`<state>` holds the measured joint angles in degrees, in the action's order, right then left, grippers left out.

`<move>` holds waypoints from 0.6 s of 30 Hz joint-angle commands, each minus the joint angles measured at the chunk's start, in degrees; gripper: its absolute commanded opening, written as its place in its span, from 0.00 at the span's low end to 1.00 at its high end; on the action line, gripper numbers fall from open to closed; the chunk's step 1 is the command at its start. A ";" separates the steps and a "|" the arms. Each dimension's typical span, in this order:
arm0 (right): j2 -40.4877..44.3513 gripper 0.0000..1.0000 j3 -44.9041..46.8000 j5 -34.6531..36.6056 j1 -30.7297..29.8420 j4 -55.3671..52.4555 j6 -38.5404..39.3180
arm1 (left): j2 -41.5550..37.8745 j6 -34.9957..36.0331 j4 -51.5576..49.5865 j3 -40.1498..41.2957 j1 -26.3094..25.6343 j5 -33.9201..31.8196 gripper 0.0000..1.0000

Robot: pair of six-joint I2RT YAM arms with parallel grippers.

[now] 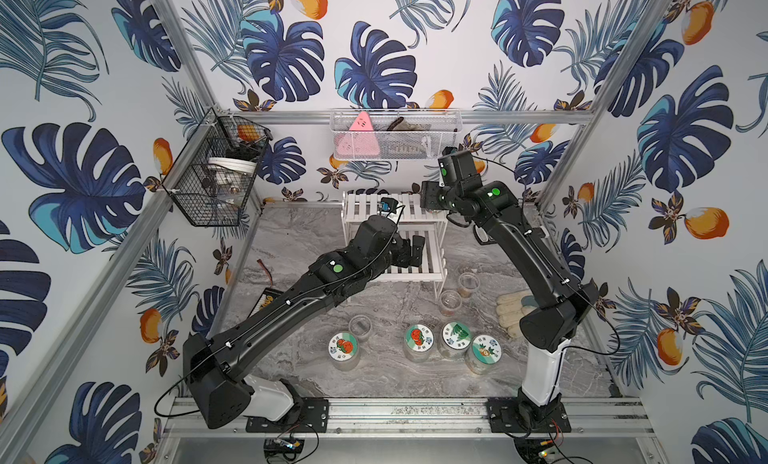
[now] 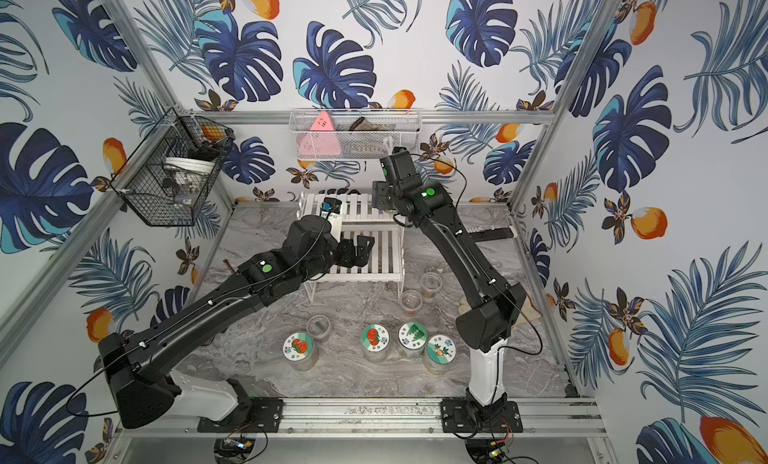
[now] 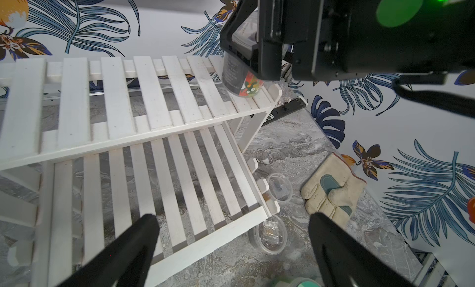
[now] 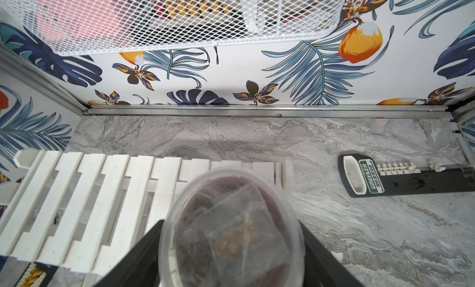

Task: Place the seed container on the shelf
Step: Place the seed jar on the shelf.

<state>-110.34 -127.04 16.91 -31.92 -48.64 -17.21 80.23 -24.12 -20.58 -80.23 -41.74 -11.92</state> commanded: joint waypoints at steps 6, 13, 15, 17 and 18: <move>1.96 0.80 3.33 2.72 -0.07 2.68 -1.29 | -0.48 -0.61 0.37 -0.12 0.16 0.50 0.99; 2.49 0.84 2.82 1.54 -0.07 2.38 -0.90 | -0.33 -0.63 0.21 -0.52 0.15 0.77 0.99; 2.67 0.83 2.57 1.46 -0.05 2.56 -0.72 | -0.25 -0.63 0.28 -0.58 0.16 0.83 0.99; 2.77 0.81 2.41 1.12 0.01 2.59 -0.55 | -0.20 -0.67 0.49 -0.57 0.16 1.07 0.99; 2.70 0.80 2.19 1.07 -0.05 2.46 -0.46 | -0.20 -0.68 0.37 -0.55 0.12 1.09 0.99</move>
<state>-108.14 -124.27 18.20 -31.92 -46.46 -17.56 80.03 -24.32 -20.58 -80.36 -41.74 -11.57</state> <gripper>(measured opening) 0.805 0.987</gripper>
